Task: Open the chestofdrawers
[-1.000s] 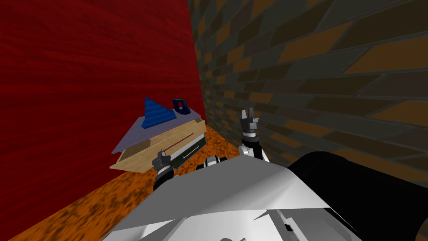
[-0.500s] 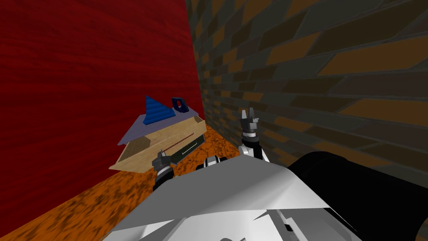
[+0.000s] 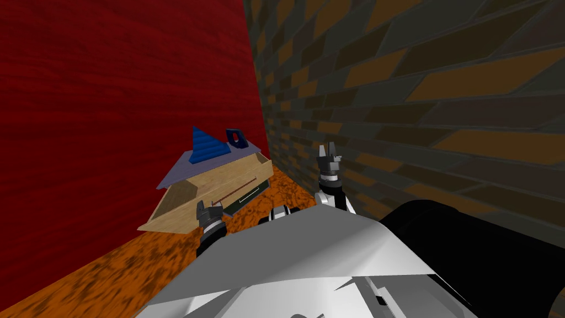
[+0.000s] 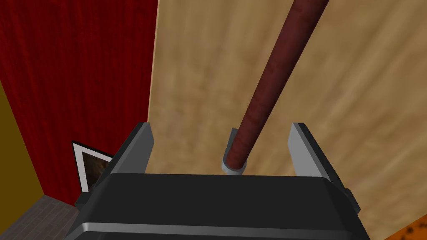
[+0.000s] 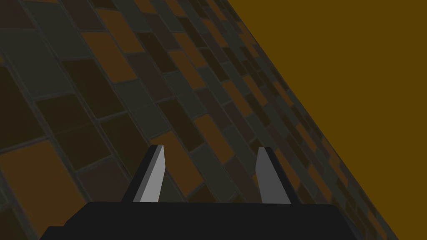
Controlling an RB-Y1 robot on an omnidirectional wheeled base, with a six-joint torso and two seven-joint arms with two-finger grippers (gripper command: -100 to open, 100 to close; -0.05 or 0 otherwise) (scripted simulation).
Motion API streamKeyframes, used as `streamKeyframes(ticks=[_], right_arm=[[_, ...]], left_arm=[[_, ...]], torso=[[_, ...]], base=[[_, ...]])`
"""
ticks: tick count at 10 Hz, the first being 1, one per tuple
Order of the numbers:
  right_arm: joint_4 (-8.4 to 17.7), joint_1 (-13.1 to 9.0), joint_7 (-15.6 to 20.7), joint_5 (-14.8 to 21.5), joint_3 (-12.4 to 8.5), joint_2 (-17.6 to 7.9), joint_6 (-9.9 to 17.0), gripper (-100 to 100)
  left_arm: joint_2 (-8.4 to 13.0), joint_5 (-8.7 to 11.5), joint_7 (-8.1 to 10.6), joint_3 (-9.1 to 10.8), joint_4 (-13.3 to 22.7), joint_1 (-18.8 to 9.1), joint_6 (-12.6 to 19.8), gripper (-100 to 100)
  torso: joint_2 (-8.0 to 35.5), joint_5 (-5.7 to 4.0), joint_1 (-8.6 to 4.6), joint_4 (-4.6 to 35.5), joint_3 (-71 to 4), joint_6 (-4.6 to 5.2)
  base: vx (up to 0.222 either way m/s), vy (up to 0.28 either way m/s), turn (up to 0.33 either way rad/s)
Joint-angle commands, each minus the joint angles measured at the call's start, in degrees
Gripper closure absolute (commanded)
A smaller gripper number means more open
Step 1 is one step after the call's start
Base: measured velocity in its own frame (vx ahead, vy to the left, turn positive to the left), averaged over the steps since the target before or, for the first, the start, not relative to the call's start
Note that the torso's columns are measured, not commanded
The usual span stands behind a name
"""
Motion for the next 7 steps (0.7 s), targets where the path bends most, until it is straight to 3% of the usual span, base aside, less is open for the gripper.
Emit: streamKeyframes(ticks=[1, 5, 7], right_arm=[[0.0, 0.0, 0.0, 0.0, 0.0, 0.0, 0.0, 0], [0.0, -0.01, 0.0, 0.0, 0.0, 0.0, 0.0, 0], [0.0, -0.01, 0.0, 0.0, 0.0, 0.0, 0.0, 0]], left_arm=[[0.11, 0.8, -0.29, 0.6, -4.57, 1.44, 3.25, -100], [0.06, 1.88, -0.81, 1.26, -10.88, 3.83, 7.74, -100], [-0.11, 1.78, -0.87, 1.09, -10.3, 3.97, 7.84, -100]], torso=[[0.22, -0.03, -0.11, 0.06, 0.14, 0.01], [0.3, -0.1, -0.12, 0.14, 0.15, -0.02], [0.44, -0.29, -0.32, 0.29, 0.21, -0.02]], base=[[0.027, -0.013, -0.002], [0.008, -0.018, -0.003], [0.007, -0.004, 0.003]])
